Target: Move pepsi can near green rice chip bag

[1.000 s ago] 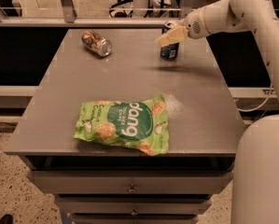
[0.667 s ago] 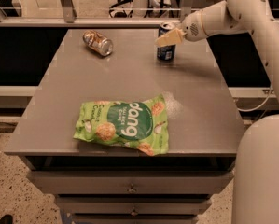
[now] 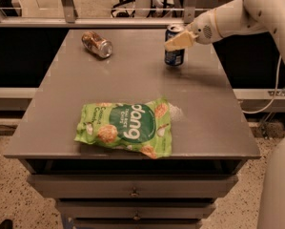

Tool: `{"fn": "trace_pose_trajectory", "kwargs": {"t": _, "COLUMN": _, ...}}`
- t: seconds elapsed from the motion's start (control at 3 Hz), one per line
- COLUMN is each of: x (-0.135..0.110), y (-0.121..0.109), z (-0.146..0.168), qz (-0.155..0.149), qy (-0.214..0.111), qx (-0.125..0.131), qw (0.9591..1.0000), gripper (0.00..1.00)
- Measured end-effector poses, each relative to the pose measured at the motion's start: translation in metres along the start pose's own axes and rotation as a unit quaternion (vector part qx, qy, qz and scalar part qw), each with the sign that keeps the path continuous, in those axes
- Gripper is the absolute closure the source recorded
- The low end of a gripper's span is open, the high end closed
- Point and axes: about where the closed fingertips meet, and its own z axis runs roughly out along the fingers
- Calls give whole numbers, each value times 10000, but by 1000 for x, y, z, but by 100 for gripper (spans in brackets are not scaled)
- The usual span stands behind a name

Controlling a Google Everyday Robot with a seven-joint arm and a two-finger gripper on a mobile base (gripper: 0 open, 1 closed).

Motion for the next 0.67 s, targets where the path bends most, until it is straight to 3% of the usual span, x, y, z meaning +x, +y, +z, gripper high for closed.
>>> {"fn": "trace_pose_trajectory", "kwargs": {"t": 0.33, "x": 15, "y": 43, "z": -41, "qz": -324, "qy": -96, "qx": -458, "qw": 9984, "gripper": 100}}
{"fn": "trace_pose_trajectory", "kwargs": {"t": 0.67, "x": 27, "y": 64, "z": -69, "qz": -456, "qy": -182, "qx": -647, "qw": 9967, "gripper": 100}}
